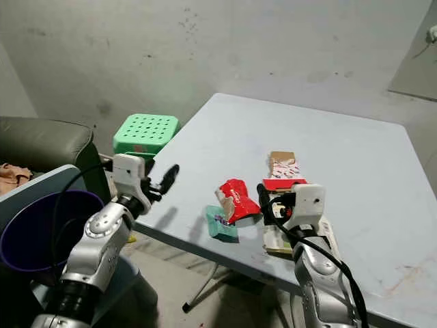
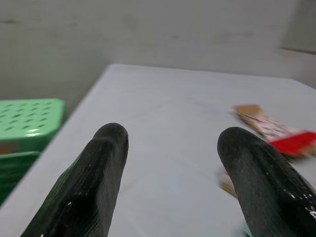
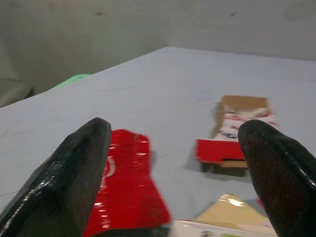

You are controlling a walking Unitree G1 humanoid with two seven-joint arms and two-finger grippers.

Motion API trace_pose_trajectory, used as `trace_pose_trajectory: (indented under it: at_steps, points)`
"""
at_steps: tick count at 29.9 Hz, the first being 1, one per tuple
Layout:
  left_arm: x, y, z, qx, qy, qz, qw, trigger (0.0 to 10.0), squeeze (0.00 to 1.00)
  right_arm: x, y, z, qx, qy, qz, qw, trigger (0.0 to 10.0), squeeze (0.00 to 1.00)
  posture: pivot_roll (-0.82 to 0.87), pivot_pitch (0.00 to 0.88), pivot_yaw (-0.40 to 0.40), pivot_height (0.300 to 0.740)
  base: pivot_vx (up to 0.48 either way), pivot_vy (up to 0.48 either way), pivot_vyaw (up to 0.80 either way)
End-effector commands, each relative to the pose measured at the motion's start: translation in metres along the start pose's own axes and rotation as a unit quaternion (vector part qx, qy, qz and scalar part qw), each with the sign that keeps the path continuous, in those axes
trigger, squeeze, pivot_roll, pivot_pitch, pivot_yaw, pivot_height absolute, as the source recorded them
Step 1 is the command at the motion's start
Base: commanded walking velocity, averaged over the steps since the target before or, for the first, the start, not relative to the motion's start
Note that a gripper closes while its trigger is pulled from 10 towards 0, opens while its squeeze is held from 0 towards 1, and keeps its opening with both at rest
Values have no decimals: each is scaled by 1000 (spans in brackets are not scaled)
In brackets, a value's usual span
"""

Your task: Picking trash to rubbish bin

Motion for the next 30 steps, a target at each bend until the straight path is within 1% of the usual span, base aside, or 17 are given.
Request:
trace_pose_trajectory:
  at_steps: [1,2,3,4,6,7,10,12,15,19,22,24,27,30]
  points:
    - [2,3,-12,-21,-39,-3,999,10000,0,-3,9,4,7,24,-5,1000,10000,0,-58,0,-31,740,0,0,0]
    - [2,3,-12,-21,-39,-3,999,10000,0,-3,9,4,7,24,-5,1000,10000,0,-58,0,-31,740,0,0,0]
    - [6,-1,-20,-18,-56,5,998,10000,0,-5,8,7,4,35,7,999,10000,0,-55,0,-33,740,0,0,0]
    - [10,-4,-26,-19,-70,10,997,10000,0,-8,9,9,13,45,11,999,10000,0,-54,0,-34,740,0,0,0]
    - [12,-5,-29,-21,-76,12,997,10000,0,-9,10,9,18,48,12,999,10000,0,-51,0,-37,740,0,0,0]
    - [14,-6,-34,-21,-83,13,996,10000,0,-11,9,8,20,50,23,998,10000,0,-46,0,-42,740,0,0,0]
    - [17,-8,-39,-14,-93,18,995,10000,0,-15,10,8,17,54,31,998,10000,0,-44,0,-43,740,0,0,0]
    - [21,-9,-46,-14,-106,21,994,10000,0,-22,12,8,17,62,36,997,10000,0,-40,0,-49,740,0,0,0]
    - [25,-9,-52,-14,-115,24,993,10000,0,-27,15,8,10,70,47,996,10000,0,-36,0,-55,740,0,0,0]
    - [28,-9,-57,-16,-129,26,991,10000,0,-35,13,9,10,79,71,994,10000,0,-29,0,-62,740,0,0,0]
    - [30,-8,-59,-19,-132,25,991,10000,0,-36,13,10,15,92,77,993,10000,0,-23,0,-68,740,0,0,0]
    - [33,-8,-60,-19,-134,27,990,10000,0,-36,12,12,14,107,89,990,10000,0,-22,0,-70,740,0,0,0]
    - [34,-8,-60,-18,-130,28,991,10000,0,-34,7,13,31,116,105,987,10000,0,-18,0,-74,740,0,0,0]
    - [33,-6,-57,-18,-123,27,992,10000,0,-28,-2,18,51,141,125,981,10000,0,-12,0,-77,740,0,0,0]
Point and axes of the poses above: a point about 5 cm out from each wrist's last joint towards the gripper, its own x axis pointing back from the gripper into the wrist, its own y axis along the axis of the wrist's last joint, z = x × y, the point moved 2 cm from there along -x, pointing out of the wrist towards the gripper, and after that the axes turned 6 degrees about -x, right-handed, at the moved point
